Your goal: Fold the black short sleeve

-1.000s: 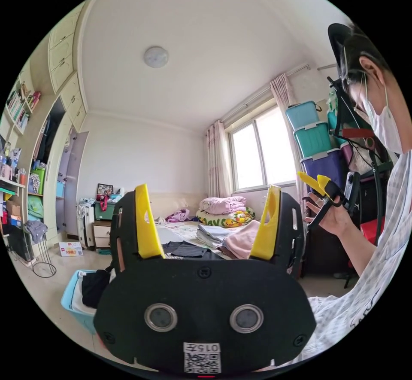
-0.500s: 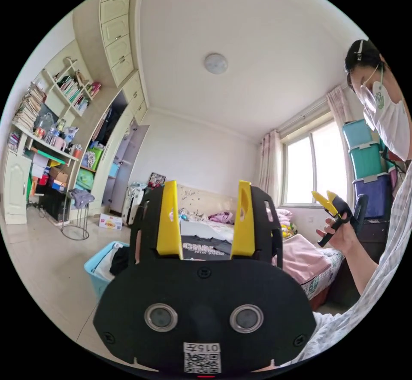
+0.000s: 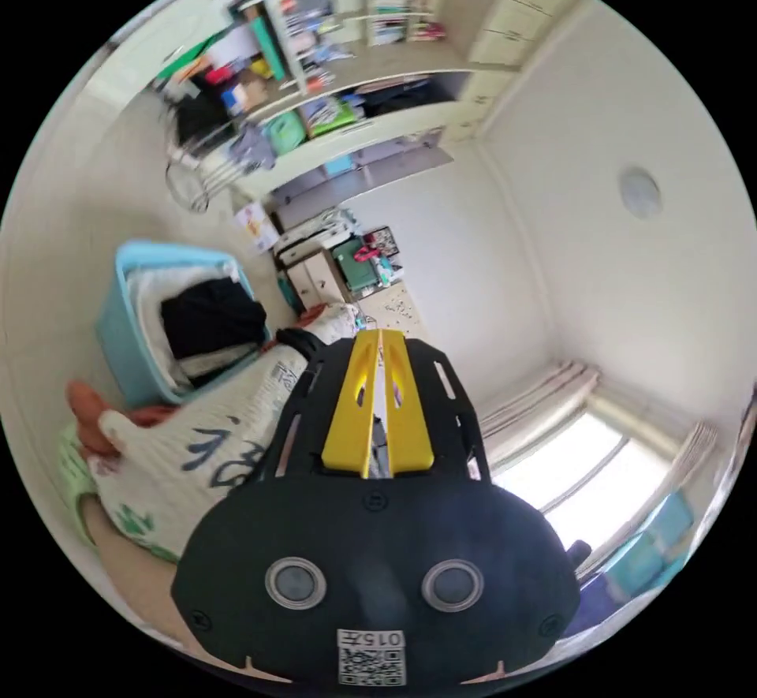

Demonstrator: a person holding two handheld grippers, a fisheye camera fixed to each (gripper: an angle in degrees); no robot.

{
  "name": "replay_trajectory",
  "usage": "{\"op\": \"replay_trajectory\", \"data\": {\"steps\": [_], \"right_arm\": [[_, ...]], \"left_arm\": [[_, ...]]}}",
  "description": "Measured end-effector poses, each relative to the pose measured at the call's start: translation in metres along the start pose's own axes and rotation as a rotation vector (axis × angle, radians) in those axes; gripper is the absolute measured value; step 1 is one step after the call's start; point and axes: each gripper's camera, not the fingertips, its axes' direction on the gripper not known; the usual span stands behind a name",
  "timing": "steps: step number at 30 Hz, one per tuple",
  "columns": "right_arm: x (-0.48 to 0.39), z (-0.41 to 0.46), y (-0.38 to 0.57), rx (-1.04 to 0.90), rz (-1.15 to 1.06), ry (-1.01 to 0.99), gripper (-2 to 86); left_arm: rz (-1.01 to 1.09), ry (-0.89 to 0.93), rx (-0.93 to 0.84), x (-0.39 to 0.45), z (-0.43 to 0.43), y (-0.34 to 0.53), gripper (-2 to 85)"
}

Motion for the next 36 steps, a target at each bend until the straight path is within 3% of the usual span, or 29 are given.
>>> {"op": "replay_trajectory", "data": {"steps": [4,7,11,16,20,25,31,33,36], "right_arm": [[0.035,0.053,-0.059,-0.094,0.032,-0.126,-0.5],[0.060,0.095,-0.093,-0.151,0.084,-0.163,-0.5],[0.082,0.148,-0.130,-0.219,0.133,-0.218,-0.4],[0.098,0.232,-0.183,-0.297,0.082,-0.113,0.2],[0.115,0.284,-0.224,-0.319,0.103,-0.048,2.2],[0.120,0.375,-0.288,-0.430,0.061,0.026,4.8],[0.104,0.429,-0.357,-0.561,-0.025,0.134,5.4],[0.099,0.432,-0.383,-0.584,0.004,0.031,5.5],[0.084,0.440,-0.422,-0.652,0.019,-0.143,6.0]], "left_arm": [[-0.087,-0.143,-0.074,-0.014,0.120,-0.056,-0.5],[-0.178,-0.148,-0.173,-0.039,0.189,-0.090,0.4],[-0.233,-0.178,-0.231,-0.070,0.239,-0.120,4.9],[-0.353,-0.221,-0.163,-0.094,0.307,-0.162,11.9],[-0.452,-0.211,-0.241,-0.115,0.358,-0.175,10.6],[-0.366,0.029,-0.374,-0.101,0.393,-0.202,0.1],[0.028,0.000,-0.579,-0.010,0.422,-0.218,-0.8],[-0.017,0.057,-0.620,0.003,0.425,-0.207,-0.8],[-0.185,0.094,-0.536,0.017,0.418,-0.185,-0.8]]}}
